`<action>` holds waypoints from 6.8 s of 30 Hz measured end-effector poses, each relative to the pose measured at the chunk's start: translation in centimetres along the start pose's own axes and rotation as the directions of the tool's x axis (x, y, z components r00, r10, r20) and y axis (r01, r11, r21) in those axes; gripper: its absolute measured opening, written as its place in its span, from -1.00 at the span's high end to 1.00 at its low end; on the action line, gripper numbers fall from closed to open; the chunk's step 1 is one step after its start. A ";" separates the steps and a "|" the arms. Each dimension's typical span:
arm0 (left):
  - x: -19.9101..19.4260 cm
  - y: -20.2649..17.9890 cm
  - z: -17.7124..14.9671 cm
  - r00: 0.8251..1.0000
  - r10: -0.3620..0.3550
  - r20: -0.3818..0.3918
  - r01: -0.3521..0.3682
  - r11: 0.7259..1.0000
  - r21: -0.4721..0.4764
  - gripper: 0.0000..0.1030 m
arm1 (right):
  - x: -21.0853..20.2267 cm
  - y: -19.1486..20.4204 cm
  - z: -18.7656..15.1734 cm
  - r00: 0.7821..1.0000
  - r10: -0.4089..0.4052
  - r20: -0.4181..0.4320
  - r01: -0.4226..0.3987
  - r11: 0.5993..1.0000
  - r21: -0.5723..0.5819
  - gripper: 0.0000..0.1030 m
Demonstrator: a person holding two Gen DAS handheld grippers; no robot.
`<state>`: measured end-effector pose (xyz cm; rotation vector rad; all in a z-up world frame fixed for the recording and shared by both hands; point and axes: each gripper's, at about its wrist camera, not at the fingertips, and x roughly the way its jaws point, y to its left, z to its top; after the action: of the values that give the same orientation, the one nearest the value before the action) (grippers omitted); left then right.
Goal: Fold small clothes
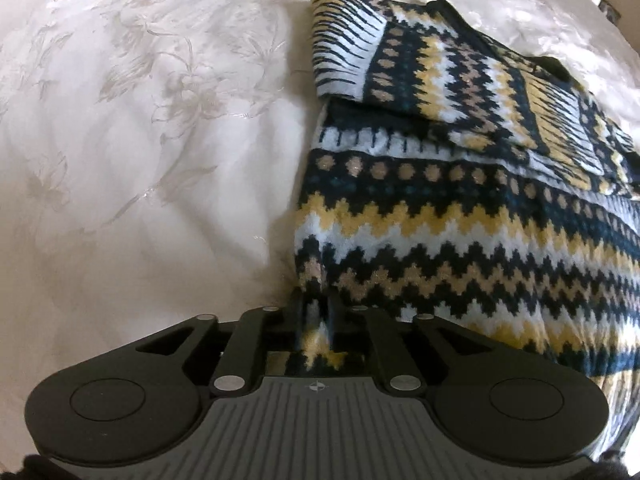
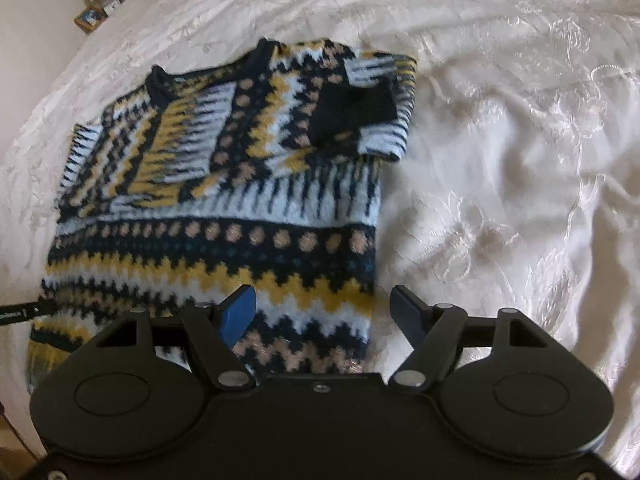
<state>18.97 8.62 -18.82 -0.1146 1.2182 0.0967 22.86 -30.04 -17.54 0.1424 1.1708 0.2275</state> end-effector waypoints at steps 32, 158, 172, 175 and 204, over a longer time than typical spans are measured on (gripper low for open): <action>-5.2 1.7 -13.9 0.976 -0.215 0.020 0.210 0.968 0.139 -0.30 | -5.5 3.5 -13.9 1.000 0.016 0.013 -0.017 0.997 0.075 -0.51; -11.3 -0.6 5.6 0.793 -0.473 0.385 0.495 0.868 0.048 0.77 | -8.7 0.4 2.0 0.830 0.352 0.433 -0.496 0.820 0.285 0.76; -3.6 -2.8 12.7 0.892 -0.357 0.277 0.384 0.922 -0.051 0.75 | 0.6 -1.7 10.2 0.904 0.322 0.280 -0.409 0.841 0.353 0.73; -1.7 -2.6 13.5 0.911 -0.335 0.241 0.363 0.928 -0.084 0.72 | 2.2 -2.1 10.8 0.911 0.320 0.260 -0.402 0.828 0.392 0.69; -1.2 0.9 18.5 0.910 -0.286 0.301 0.310 0.950 -0.033 -0.46 | 5.0 -5.6 13.5 0.929 0.191 0.316 -0.344 0.757 0.555 -0.21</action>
<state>35.67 12.06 -11.36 -0.3443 0.8878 -0.1033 37.77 -34.13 -18.08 0.8940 0.9381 0.0761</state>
